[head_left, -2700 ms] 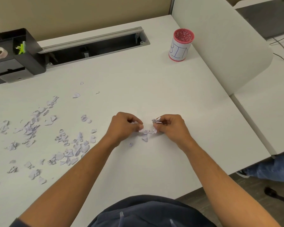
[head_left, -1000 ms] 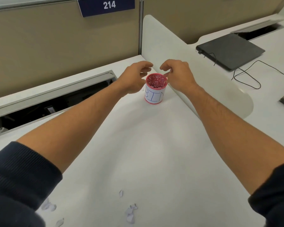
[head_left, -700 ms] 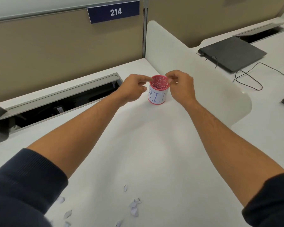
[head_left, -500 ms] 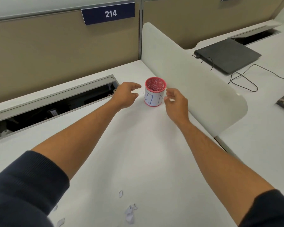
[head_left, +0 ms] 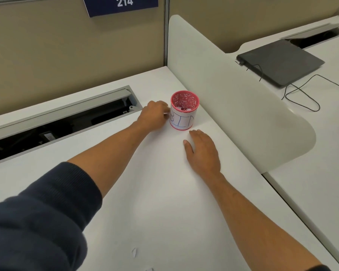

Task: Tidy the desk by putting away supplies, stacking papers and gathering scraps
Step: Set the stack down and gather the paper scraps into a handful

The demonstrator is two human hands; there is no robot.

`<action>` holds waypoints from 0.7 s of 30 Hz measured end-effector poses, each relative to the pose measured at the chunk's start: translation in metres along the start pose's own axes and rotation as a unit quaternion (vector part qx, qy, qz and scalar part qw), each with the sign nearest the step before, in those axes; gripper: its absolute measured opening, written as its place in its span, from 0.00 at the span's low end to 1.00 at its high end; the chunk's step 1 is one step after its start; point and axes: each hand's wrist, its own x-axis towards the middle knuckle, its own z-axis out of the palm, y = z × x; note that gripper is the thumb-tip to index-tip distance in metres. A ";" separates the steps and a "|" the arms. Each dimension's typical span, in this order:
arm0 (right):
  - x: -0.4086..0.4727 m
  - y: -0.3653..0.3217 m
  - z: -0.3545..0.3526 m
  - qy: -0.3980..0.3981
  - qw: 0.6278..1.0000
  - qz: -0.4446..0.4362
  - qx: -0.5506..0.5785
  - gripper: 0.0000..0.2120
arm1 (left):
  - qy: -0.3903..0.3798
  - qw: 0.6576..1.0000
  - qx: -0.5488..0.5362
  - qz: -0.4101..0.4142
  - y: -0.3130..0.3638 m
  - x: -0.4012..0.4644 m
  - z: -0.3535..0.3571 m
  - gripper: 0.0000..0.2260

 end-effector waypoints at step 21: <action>-0.002 -0.005 -0.005 0.010 1.000 -0.015 -0.015 0.17 | 0.116 0.897 -0.390 -0.174 0.021 -0.051 -0.028 0.06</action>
